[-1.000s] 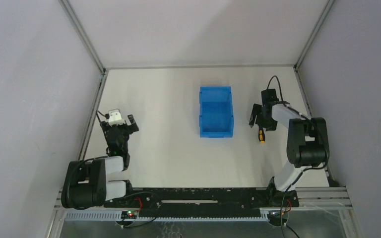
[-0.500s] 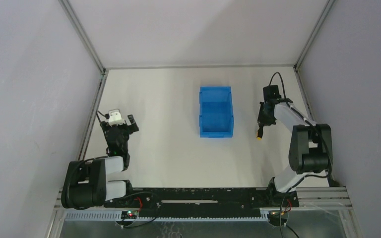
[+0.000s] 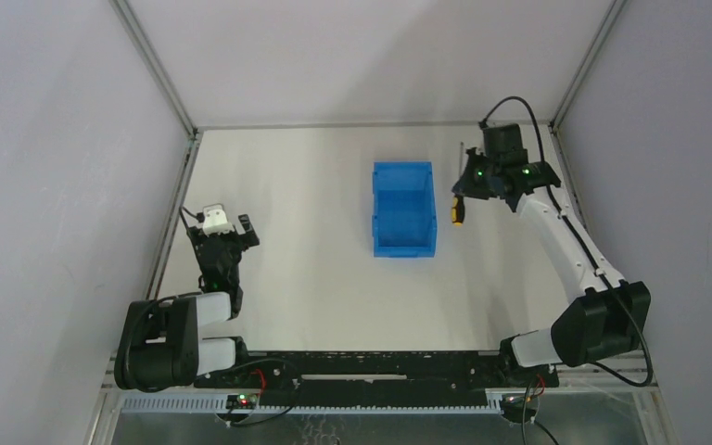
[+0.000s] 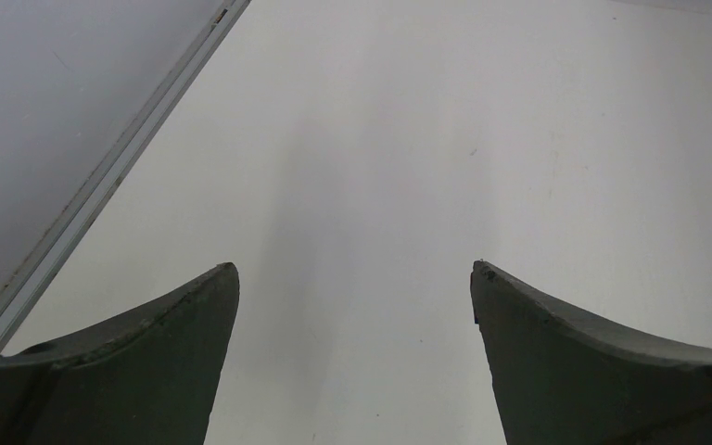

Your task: Put the screwdriver in the bin

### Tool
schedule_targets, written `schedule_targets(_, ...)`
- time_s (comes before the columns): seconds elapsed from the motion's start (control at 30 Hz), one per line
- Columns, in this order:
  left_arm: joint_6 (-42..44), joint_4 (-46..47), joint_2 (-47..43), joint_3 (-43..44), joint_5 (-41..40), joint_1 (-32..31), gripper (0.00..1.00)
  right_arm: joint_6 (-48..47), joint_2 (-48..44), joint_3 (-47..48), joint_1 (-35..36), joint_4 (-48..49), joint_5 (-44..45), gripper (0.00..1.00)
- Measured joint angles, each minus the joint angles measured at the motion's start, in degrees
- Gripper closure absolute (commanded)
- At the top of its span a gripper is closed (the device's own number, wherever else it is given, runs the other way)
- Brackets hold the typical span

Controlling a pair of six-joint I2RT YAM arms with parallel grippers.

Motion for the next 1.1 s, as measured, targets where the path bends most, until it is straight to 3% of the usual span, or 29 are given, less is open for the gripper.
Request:
schedule_targets(0.3,0.0,0.0,0.0,0.0,0.0,0.0,0.0,3.67,4.61,9.79,14.19,-1.4,-3.1,0.99)
schedule_targets(0.9,0.0,0.0,0.0,0.0,0.0,0.02,0.0,7.5,21.05,5.46,22.64,6.29,8.15,0.94)
schedule_targets(1.1,0.0,0.0,0.0,0.0,0.0,0.02,0.0,8.22,27.61,5.25,23.82,9.09,10.95,0.83)
